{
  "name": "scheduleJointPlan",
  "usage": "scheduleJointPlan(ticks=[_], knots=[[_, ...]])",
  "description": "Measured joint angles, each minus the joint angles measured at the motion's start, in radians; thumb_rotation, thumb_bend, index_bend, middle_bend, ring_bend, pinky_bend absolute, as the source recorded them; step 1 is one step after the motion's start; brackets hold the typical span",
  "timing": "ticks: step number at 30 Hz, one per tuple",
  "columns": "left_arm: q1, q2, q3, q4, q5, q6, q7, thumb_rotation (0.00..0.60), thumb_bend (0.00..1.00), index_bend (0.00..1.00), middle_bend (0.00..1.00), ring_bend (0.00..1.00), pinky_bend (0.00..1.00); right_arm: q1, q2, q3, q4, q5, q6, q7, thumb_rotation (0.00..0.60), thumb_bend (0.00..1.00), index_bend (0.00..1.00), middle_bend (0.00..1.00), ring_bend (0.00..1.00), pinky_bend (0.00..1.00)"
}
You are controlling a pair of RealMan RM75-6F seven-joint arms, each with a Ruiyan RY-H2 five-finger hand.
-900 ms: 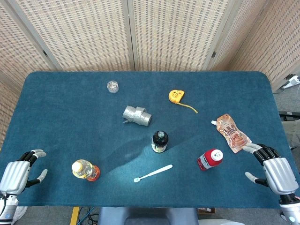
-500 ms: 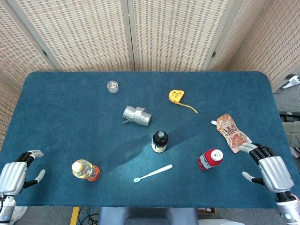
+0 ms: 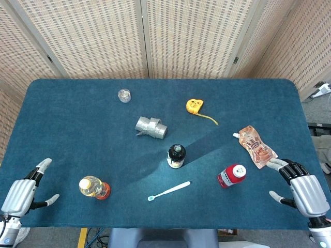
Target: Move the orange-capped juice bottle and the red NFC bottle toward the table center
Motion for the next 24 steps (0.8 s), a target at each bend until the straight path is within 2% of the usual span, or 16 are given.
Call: scheduleJointPlan(ticks=[4, 9, 16, 24], knots=[[-0.018, 0.019, 0.008, -0.024, 0.009, -0.034, -0.051, 0.6, 0.06, 0.0, 0.0, 0.08, 0.26, 0.0, 0.001, 0.002, -0.002, 0.001, 0.001, -0.001, 0.6, 0.03, 0.3, 0.25, 0.2, 0.29], [-0.06, 0.06, 0.026, -0.059, 0.032, -0.111, -0.19, 0.6, 0.06, 0.0, 0.0, 0.07, 0.25, 0.0, 0.0, 0.002, -0.001, 0.002, 0.0, 0.002, 0.6, 0.03, 0.3, 0.25, 0.2, 0.29], [-0.119, 0.105, 0.057, -0.086, 0.076, -0.199, -0.32, 0.6, 0.06, 0.0, 0.0, 0.07, 0.25, -0.002, 0.007, 0.003, -0.002, 0.002, 0.005, 0.016, 0.6, 0.03, 0.3, 0.25, 0.2, 0.29], [-0.155, 0.079, 0.062, -0.091, 0.102, -0.213, -0.388, 0.6, 0.06, 0.0, 0.0, 0.07, 0.25, -0.003, 0.009, 0.006, 0.0, 0.003, 0.009, 0.022, 0.6, 0.03, 0.3, 0.25, 0.2, 0.29]])
